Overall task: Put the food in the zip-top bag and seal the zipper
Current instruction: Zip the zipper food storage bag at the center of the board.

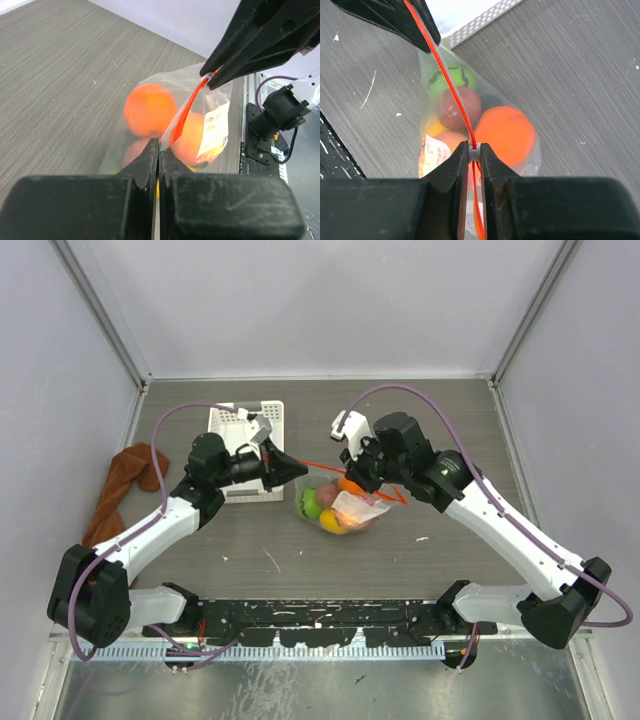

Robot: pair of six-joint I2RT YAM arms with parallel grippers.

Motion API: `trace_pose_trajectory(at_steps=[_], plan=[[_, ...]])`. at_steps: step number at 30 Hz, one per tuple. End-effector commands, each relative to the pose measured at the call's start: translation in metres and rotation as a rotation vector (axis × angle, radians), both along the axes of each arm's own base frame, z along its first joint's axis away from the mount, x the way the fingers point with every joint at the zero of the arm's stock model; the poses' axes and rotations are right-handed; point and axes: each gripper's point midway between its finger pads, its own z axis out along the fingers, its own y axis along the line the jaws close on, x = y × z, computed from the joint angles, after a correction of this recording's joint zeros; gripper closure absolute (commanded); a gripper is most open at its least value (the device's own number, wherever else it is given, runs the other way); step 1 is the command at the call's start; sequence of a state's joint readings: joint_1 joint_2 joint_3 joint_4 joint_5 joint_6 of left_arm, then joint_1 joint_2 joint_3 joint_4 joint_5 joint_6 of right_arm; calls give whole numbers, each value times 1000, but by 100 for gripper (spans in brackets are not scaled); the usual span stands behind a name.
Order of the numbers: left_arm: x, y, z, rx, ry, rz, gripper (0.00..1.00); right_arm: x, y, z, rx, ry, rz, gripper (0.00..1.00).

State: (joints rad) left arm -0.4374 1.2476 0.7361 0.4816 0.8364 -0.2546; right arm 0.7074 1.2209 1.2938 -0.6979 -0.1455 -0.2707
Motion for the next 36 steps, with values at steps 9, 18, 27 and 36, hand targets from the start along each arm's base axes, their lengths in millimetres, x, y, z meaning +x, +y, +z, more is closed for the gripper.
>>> trace_pose_trajectory(at_steps=[9, 18, 27, 36], plan=[[38, 23, 13, 2, 13, 245, 100, -5, -64, -16, -96, 17, -284, 100], [22, 10, 19, 4, 16, 104, 80, -10, -63, -22, -85, 39, -269, 100], [23, -23, 20, 18, 6, -83, 33, -8, -45, -7, -31, 14, -185, 100], [24, -54, 20, 62, -105, -246, 26, -9, -34, -2, -3, 13, -132, 100]])
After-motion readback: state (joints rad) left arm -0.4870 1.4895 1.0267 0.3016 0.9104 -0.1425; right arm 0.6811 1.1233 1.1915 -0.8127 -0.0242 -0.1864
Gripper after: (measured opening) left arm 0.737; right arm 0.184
